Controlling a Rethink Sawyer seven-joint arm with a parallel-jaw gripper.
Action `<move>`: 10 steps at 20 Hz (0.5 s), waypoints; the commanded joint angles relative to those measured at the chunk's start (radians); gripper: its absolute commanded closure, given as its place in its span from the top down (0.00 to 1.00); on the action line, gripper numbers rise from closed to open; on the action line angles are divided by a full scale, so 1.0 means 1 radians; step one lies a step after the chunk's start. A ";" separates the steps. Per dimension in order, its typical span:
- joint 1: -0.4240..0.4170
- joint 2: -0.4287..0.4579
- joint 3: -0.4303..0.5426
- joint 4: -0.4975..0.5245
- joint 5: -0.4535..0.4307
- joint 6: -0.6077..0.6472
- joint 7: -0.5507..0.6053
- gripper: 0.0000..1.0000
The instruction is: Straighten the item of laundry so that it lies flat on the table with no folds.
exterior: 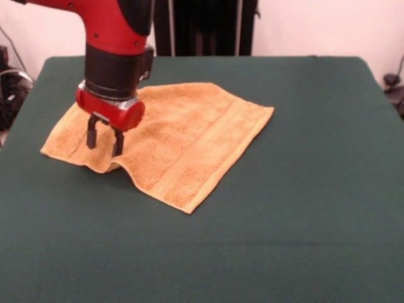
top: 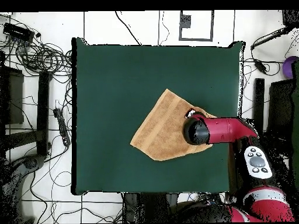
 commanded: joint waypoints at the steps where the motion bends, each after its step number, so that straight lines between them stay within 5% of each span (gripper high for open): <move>1: 0.113 -0.016 0.116 0.081 0.098 0.115 0.020 1.00; 10: 0.203 -0.072 0.089 0.075 0.177 0.159 0.043 1.00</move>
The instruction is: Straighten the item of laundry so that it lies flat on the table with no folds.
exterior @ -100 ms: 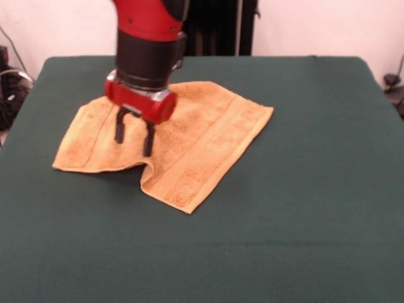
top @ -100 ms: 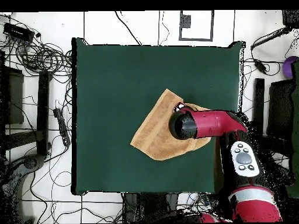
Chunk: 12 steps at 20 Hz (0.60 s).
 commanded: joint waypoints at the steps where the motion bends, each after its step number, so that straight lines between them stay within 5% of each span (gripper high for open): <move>1: 0.092 0.016 0.084 0.048 0.080 0.074 0.046 1.00; 12: 0.091 0.131 0.085 -0.023 0.096 0.060 -0.012 1.00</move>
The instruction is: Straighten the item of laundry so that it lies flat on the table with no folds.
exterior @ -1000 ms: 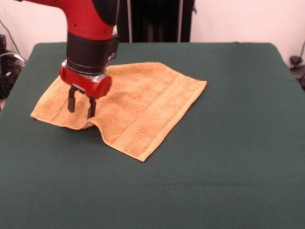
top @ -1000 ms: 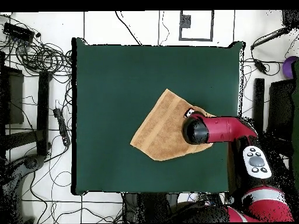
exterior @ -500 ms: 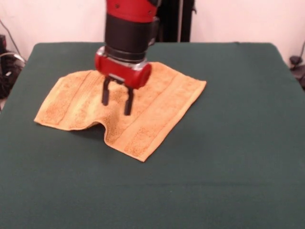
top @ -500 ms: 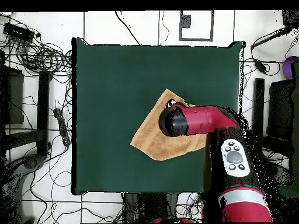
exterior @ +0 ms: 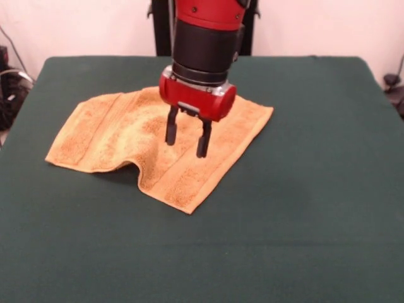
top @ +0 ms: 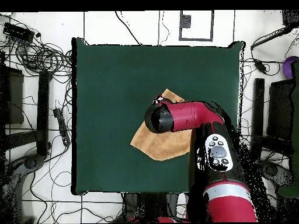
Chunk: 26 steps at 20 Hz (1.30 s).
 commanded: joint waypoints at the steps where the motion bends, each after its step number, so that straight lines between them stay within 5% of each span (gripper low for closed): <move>1: -0.006 0.159 0.099 -0.008 0.039 0.058 -0.033 1.00; 5: -0.052 0.270 0.129 -0.019 0.054 0.078 -0.062 1.00; 14: -0.057 0.381 0.158 -0.040 0.078 -0.156 0.054 1.00; 21: 0.063 0.384 0.053 -0.076 0.080 -0.282 0.177 1.00; 22: 0.130 0.392 -0.030 -0.103 0.085 -0.308 0.223 0.00; 26: 0.052 0.411 0.079 -0.092 0.051 -0.375 0.107 0.00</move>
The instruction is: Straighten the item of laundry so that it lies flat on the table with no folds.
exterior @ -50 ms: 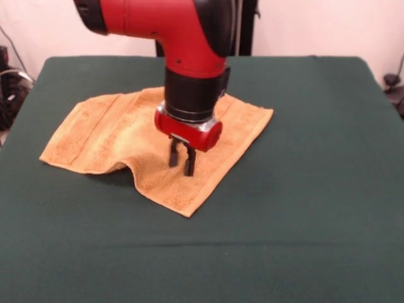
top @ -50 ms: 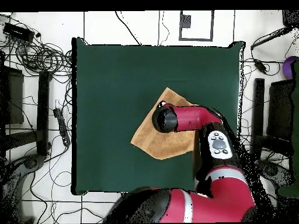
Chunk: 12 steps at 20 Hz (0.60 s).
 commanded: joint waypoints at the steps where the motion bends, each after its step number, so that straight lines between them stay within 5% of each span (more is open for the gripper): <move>1: 0.018 0.256 0.175 -0.028 -0.018 -0.304 0.052 0.00; 12: 0.206 0.123 0.058 -0.046 0.049 0.015 0.058 0.00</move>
